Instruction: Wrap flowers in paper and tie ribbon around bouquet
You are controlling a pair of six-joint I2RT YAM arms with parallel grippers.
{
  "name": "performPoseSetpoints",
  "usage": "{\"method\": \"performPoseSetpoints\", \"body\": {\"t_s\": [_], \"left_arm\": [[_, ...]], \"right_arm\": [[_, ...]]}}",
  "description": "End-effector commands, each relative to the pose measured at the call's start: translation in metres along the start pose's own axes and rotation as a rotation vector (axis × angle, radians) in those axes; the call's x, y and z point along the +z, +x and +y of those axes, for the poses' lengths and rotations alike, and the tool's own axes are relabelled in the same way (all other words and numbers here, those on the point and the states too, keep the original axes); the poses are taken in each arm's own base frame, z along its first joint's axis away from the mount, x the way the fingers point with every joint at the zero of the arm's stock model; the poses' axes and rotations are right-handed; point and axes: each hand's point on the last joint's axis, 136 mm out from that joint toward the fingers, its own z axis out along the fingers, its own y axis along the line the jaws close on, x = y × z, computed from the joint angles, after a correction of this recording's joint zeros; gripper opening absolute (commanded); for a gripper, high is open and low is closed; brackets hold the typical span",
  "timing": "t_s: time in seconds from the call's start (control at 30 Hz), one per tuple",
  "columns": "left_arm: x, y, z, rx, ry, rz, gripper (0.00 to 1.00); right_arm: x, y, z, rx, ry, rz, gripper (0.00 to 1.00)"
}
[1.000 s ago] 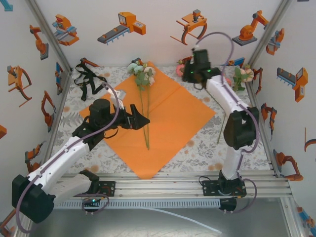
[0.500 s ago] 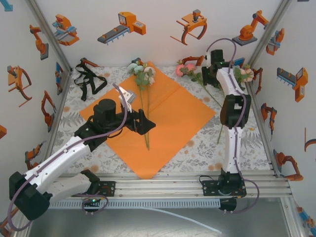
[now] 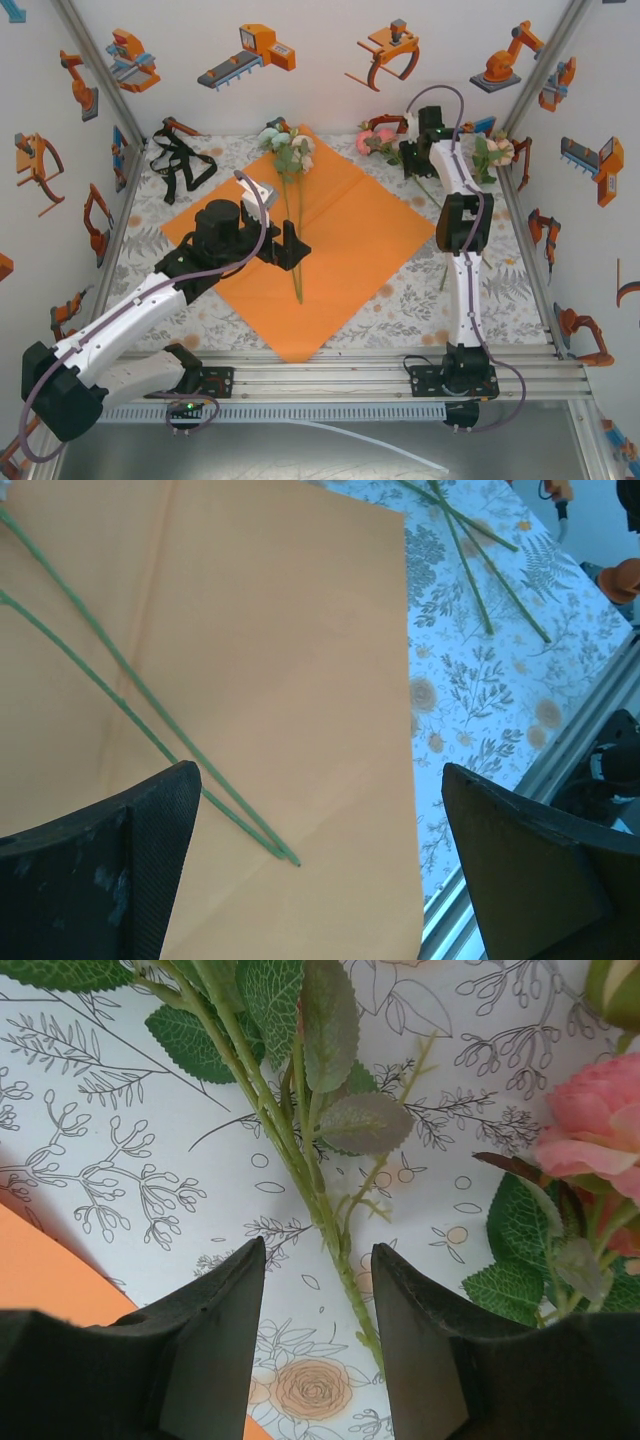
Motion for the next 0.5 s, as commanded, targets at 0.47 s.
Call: {"method": "performPoseSetpoints", "body": {"t_s": [0.47], "left_arm": [[-0.036,-0.009,0.023,0.06,-0.169,-0.078,0.98]], "right_arm": [[0.018,0.001,0.004,-0.05,0.03,-0.001,0.23]]}}
